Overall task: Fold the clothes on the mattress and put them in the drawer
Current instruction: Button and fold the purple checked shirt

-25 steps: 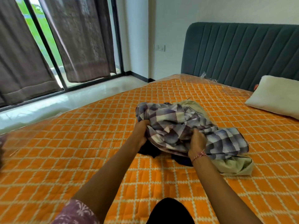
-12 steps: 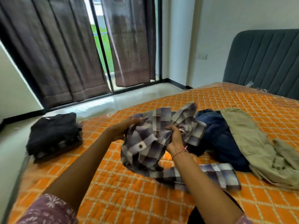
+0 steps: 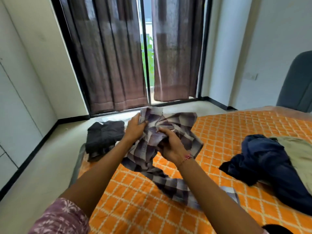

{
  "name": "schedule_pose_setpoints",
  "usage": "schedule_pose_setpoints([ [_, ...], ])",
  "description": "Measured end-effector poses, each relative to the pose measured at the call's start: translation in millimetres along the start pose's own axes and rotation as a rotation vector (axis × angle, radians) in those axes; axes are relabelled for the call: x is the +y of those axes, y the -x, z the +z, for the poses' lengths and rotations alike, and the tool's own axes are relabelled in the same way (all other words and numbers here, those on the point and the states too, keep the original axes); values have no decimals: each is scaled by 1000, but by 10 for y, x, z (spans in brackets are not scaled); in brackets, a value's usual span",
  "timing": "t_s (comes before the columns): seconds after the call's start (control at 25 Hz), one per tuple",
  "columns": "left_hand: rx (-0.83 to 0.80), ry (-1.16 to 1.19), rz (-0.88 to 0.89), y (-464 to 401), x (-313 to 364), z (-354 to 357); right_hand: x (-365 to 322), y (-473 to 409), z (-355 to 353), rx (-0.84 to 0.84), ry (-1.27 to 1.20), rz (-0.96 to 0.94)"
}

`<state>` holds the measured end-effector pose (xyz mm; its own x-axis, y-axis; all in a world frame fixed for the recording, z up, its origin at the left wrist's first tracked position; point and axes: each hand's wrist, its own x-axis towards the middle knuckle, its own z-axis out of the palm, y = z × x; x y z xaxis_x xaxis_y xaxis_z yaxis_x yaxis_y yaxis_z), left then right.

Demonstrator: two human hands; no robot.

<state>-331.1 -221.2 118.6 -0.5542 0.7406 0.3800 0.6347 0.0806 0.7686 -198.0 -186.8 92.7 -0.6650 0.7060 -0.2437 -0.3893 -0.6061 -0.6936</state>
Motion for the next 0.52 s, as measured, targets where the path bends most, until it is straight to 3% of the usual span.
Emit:
schedule_pose_setpoints([
  [0.12, 24, 6, 36, -188, 55, -231, -69, 84, 100, 101, 499, 18],
  [0.24, -67, -16, 161, -288, 207, -297, -301, 76, -40, 304, 1501, -373],
  [0.28, -77, 15, 177, -313, 280, -316, -434, 76, -52, 417, 1588, -563],
  [0.36, -81, 199, 118, -355, 433, -365, -720, -4, -35, 468, 1447, -843],
  [0.44, -153, 464, 16, -411, 567, -429, -902, -153, 31, 284, 1444, -876],
  [0.52, -241, 539, -64, -423, 653, -430, -1000, -261, 136, 121, 1241, -794],
])
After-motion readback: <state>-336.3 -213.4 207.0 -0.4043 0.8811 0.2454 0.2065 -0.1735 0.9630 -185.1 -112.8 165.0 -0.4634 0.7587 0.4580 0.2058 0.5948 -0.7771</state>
